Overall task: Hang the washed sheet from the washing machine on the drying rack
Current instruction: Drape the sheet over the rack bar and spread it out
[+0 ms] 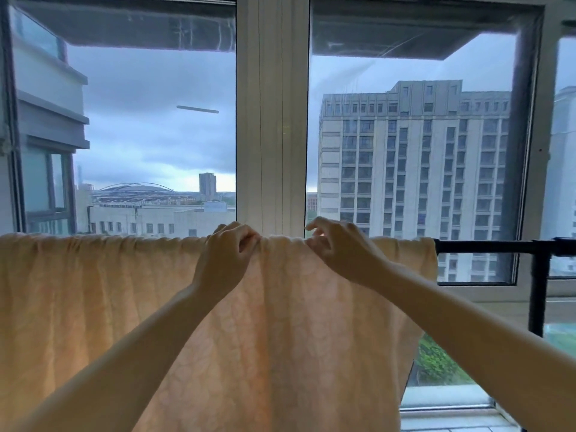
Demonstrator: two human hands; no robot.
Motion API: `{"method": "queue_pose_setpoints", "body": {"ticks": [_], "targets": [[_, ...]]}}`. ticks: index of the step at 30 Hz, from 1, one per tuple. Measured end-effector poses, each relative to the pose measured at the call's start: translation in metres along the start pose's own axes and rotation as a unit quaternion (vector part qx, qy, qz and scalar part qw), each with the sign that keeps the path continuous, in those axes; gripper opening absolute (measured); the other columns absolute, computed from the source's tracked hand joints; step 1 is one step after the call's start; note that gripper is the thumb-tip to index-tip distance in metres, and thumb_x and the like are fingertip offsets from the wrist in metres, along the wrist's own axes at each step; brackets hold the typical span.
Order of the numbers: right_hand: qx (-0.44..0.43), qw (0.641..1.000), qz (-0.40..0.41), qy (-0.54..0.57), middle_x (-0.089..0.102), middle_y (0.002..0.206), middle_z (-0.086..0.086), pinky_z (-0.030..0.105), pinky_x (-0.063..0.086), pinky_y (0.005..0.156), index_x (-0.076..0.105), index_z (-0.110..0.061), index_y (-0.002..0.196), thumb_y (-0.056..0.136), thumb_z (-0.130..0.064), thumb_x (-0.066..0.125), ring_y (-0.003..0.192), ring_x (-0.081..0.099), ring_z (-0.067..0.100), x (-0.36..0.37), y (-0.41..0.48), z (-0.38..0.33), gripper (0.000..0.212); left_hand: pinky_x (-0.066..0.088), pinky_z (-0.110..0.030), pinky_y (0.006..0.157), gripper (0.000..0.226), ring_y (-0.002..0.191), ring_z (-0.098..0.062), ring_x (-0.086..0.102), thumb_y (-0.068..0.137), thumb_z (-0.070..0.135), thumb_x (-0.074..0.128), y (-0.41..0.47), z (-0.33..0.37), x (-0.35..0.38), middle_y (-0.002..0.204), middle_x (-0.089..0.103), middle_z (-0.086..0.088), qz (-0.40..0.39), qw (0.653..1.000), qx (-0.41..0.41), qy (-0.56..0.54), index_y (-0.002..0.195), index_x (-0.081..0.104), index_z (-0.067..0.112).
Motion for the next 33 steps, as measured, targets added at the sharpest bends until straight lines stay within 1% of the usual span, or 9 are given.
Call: {"method": "queue_pose_setpoints", "body": {"ticks": [5, 8, 13, 18, 21, 24, 28, 31, 33], "targets": [[-0.047, 0.999, 0.012, -0.002, 0.07, 0.105, 0.005, 0.024, 0.055, 0.077, 0.06, -0.01, 0.117, 0.095, -0.024, 0.057, 0.084, 0.067, 0.012, 0.021, 0.013, -0.014, 0.026, 0.033, -0.009, 0.076, 0.019, 0.089, -0.004, 0.053, 0.095, 0.023, 0.056, 0.001, -0.006, -0.003, 0.098, 0.068, 0.009, -0.055, 0.998, 0.024, -0.002, 0.105, 0.071, 0.017], [-0.049, 0.999, 0.015, -0.001, 0.072, 0.097, 0.004, 0.032, 0.059, 0.075, 0.065, -0.01, 0.108, 0.094, -0.023, 0.059, 0.079, 0.069, 0.012, 0.023, 0.014, -0.011, 0.02, 0.038, -0.019, 0.082, 0.022, 0.094, -0.003, 0.05, 0.096, 0.026, 0.055, -0.001, -0.012, -0.007, 0.105, 0.067, 0.009, -0.055, 0.997, 0.039, 0.022, 0.109, 0.07, 0.018], [-0.012, 0.999, 0.036, -0.025, 0.068, 0.076, 0.0, 0.025, 0.057, 0.061, 0.067, -0.011, 0.097, 0.097, -0.018, 0.053, 0.057, 0.061, 0.004, 0.008, 0.007, 0.012, 0.016, 0.045, -0.032, 0.09, 0.027, 0.103, -0.011, 0.056, 0.095, 0.029, 0.056, -0.01, -0.026, -0.019, 0.109, 0.068, 0.004, -0.013, 0.998, 0.02, 0.057, 0.116, 0.067, 0.015], [-0.004, 0.997, 0.044, -0.069, 0.066, 0.07, 0.0, 0.026, 0.056, 0.058, 0.066, -0.011, 0.088, 0.097, -0.018, 0.05, 0.056, 0.061, 0.006, -0.009, -0.003, 0.035, 0.02, 0.046, -0.034, 0.087, 0.036, 0.096, -0.013, 0.058, 0.095, 0.045, 0.049, -0.013, -0.039, -0.028, 0.102, 0.068, 0.006, -0.032, 0.998, 0.016, 0.058, 0.108, 0.069, 0.019], [0.012, 0.993, 0.049, -0.105, 0.065, 0.066, 0.001, 0.028, 0.055, 0.055, 0.065, -0.009, 0.084, 0.098, -0.019, 0.049, 0.054, 0.061, 0.009, -0.019, -0.011, 0.048, 0.023, 0.043, -0.032, 0.084, 0.03, 0.094, -0.013, 0.058, 0.096, 0.043, 0.05, -0.012, -0.045, -0.03, 0.097, 0.068, 0.007, -0.028, 0.997, 0.012, 0.068, 0.106, 0.069, 0.021], [0.036, 0.99, 0.051, -0.128, 0.063, 0.063, 0.002, 0.024, 0.051, 0.052, 0.064, -0.009, 0.082, 0.098, -0.017, 0.048, 0.052, 0.059, 0.01, -0.03, -0.018, 0.059, 0.023, 0.042, -0.039, 0.084, 0.028, 0.086, -0.015, 0.059, 0.098, 0.041, 0.047, -0.012, -0.053, -0.032, 0.087, 0.066, 0.009, -0.018, 0.996, -0.001, 0.09, 0.094, 0.067, 0.022], [0.075, 0.987, 0.05, -0.134, 0.063, 0.064, 0.001, 0.021, 0.05, 0.053, 0.065, -0.008, 0.084, 0.097, -0.015, 0.047, 0.054, 0.059, 0.009, -0.04, -0.024, 0.071, 0.023, 0.043, -0.045, 0.085, 0.03, 0.079, -0.019, 0.058, 0.098, 0.036, 0.046, -0.011, -0.055, -0.032, 0.074, 0.06, 0.009, 0.004, 0.994, -0.04, 0.1, 0.081, 0.063, 0.019], [0.077, 0.99, 0.046, -0.107, 0.066, 0.072, -0.001, 0.015, 0.047, 0.054, 0.067, -0.01, 0.089, 0.095, -0.014, 0.048, 0.058, 0.06, 0.005, -0.04, -0.024, 0.063, 0.021, 0.041, -0.038, 0.081, 0.025, 0.084, -0.018, 0.056, 0.097, 0.028, 0.05, -0.008, -0.037, -0.024, 0.083, 0.065, 0.003, 0.024, 0.996, -0.038, 0.082, 0.088, 0.067, 0.014], [0.06, 0.995, 0.043, -0.069, 0.071, 0.088, -0.001, 0.019, 0.052, 0.065, 0.068, -0.013, 0.101, 0.095, -0.015, 0.049, 0.069, 0.064, 0.006, -0.034, -0.022, 0.052, 0.02, 0.04, -0.03, 0.08, 0.019, 0.086, -0.012, 0.055, 0.096, 0.026, 0.054, -0.006, -0.018, -0.015, 0.09, 0.068, 0.004, 0.009, 0.998, 0.001, 0.057, 0.094, 0.069, 0.013]]}}
Point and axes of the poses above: each hand's wrist, its own y-axis towards the middle knuckle, its own x-axis out of the palm, z = x × y, the point moved 2 cm from there along y, towards the middle knuckle
